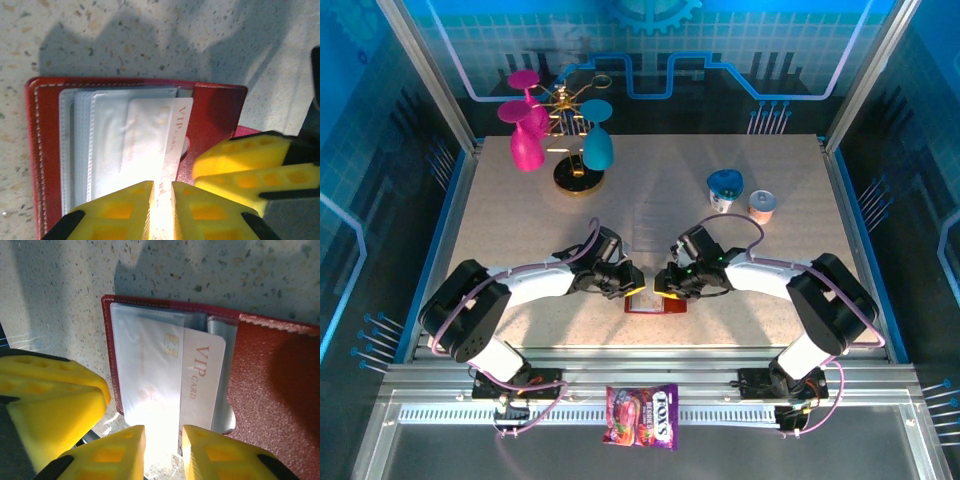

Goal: Take the credit cards out of the card holder

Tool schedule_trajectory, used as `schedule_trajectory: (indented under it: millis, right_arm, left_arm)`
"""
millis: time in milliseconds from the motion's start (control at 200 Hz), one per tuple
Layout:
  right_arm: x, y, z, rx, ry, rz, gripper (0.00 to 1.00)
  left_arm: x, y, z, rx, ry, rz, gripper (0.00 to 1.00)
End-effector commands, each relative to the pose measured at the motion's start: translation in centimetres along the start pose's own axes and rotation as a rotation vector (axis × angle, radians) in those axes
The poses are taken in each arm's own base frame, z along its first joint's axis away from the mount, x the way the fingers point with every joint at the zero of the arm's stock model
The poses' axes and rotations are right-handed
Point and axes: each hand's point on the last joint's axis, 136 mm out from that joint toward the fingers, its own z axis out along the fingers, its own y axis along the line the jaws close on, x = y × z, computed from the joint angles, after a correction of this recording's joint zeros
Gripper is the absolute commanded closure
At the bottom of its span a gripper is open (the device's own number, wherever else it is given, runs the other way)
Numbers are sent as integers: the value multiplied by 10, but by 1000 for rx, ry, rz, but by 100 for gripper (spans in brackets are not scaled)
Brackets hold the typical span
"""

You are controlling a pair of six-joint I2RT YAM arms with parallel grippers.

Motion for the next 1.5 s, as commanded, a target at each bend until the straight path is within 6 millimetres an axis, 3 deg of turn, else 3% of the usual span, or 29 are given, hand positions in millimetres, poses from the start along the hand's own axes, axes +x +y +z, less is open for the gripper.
schedule_trajectory:
  millis: [0, 760, 1496]
  right_arm:
    - [-2, -6, -5, 1, -14, -14, 73]
    - [1, -21, 5, -120, -9, 7, 72]
    - [1, -24, 11, -184, 6, 57, 87]
  left_arm:
    - [5, 3, -1, -27, 50, 18, 82]
    - [14, 29, 14, -73, 86, -21, 83]
    - [18, 37, 16, -90, 96, -32, 83]
